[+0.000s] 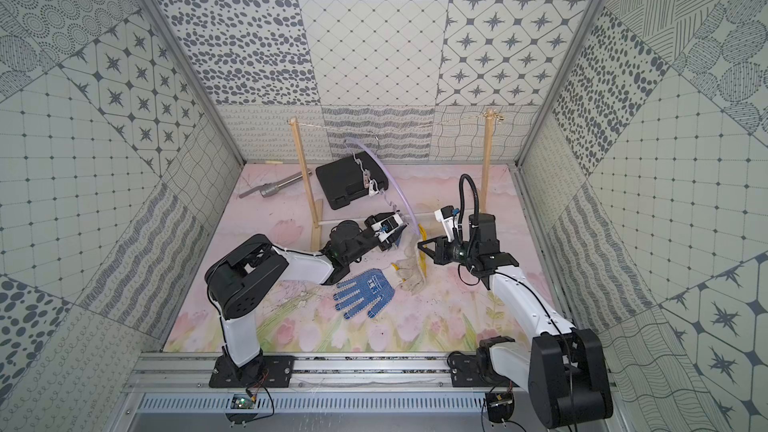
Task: Clip the gloves onto a hanger to dry
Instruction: Open the clamp at the hanger.
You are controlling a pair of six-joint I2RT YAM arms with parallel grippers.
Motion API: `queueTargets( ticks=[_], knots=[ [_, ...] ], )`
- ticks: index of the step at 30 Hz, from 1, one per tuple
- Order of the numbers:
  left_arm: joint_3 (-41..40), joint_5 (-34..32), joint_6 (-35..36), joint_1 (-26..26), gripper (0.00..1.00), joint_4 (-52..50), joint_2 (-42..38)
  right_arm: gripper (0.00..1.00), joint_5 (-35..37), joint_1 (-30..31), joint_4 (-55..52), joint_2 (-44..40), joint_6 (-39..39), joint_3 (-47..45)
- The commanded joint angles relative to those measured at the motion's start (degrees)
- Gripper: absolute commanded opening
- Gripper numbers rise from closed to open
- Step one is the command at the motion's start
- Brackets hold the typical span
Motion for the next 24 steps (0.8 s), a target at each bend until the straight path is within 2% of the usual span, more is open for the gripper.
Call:
queueTargets(
  ticks=[1, 7, 13, 19, 24],
  knots=[
    [0.80, -1.00, -0.50, -0.32, 0.41, 2.53, -0.08, 0.00, -0.92, -0.10, 2.02, -1.04, -0.94, -0.44],
    [0.25, -1.10, -1.84, -0.35, 0.30, 2.94, -0.49, 0.00, -1.01, -0.03, 1.74, -1.34, -1.23, -0.57],
    [-1.23, -0.54, -10.83, -0.21, 0.22, 3.47, -3.44, 0.00, -3.02, 0.13, 2.24, -0.75, -2.23, -1.49],
    [-1.31, 5.66, -19.47, 1.21, 0.13, -5.39, -9.14, 0.00, -6.93, 1.20, 3.13, -0.78, -3.97, -1.39],
    [-1.57, 14.92, -23.69, 3.63, 0.09, -10.89, -13.26, 0.00, -8.86, 1.80, 0.54, 1.86, -6.90, 0.54]
  ],
)
